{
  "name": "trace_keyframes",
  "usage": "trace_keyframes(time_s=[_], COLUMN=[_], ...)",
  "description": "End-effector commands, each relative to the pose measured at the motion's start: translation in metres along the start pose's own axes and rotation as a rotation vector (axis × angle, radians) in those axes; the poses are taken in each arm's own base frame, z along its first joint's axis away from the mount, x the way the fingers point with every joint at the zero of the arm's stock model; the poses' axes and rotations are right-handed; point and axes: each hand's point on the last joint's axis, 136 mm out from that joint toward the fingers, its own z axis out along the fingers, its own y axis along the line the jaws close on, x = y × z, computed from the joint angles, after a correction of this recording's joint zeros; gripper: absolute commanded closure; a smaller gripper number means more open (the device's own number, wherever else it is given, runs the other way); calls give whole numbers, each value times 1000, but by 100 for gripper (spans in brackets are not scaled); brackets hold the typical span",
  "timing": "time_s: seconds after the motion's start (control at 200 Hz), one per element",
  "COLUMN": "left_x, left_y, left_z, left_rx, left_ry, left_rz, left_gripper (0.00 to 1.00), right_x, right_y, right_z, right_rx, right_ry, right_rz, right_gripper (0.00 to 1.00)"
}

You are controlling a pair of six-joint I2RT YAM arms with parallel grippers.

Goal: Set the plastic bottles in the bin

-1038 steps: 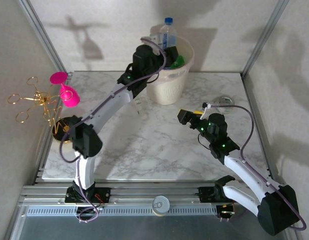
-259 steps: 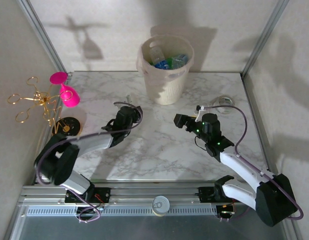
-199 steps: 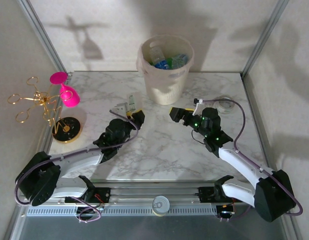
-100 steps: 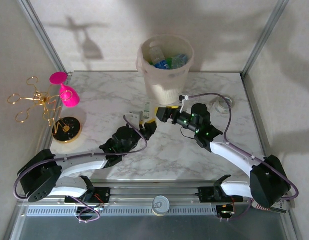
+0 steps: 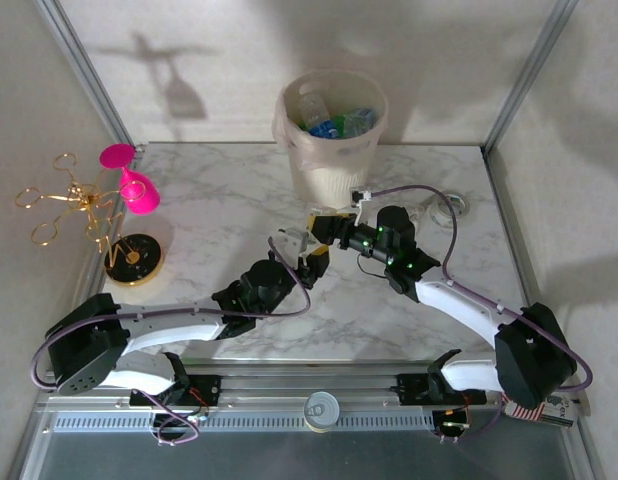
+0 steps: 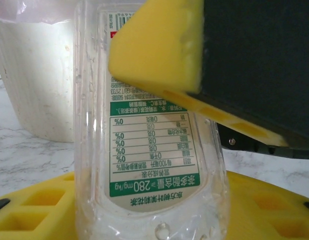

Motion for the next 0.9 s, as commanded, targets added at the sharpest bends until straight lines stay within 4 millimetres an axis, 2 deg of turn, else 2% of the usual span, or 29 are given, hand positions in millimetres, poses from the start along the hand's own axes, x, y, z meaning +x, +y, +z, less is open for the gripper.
trace_keyframes(time_s=[0.0,0.07,0.165,0.215,0.335,0.451,0.646,0.776,0.896], left_x=[-18,-19,-22,-26,-35,-40,-40,-34,-22], left_y=[-8,-8,-4,1,16,37,95,134,157], left_z=[0,0,-2,-5,-14,-21,-30,-37,-48], left_rx=[-3,-7,-26,-46,-105,-157,-277,-354,-421], left_ry=[-49,-54,-72,-89,-143,-178,-200,-199,-181], left_rz=[15,9,-13,-27,-76,-139,-285,-367,-403], left_gripper=[45,34,13,5,0,0,0,0,0], right_x=[-11,-11,-13,-14,-20,-38,-104,-159,-214], right_y=[3,1,-2,-5,-24,-37,-20,-1,23], right_z=[-1,-2,-5,-6,-10,-21,-45,-56,-61], right_rx=[9,22,44,68,188,307,373,390,379], right_ry=[-34,-38,-54,-61,-69,-91,-210,-309,-412], right_rz=[-18,-15,-17,-25,-49,-113,-249,-319,-374], right_gripper=[40,43,44,44,45,46,46,46,46])
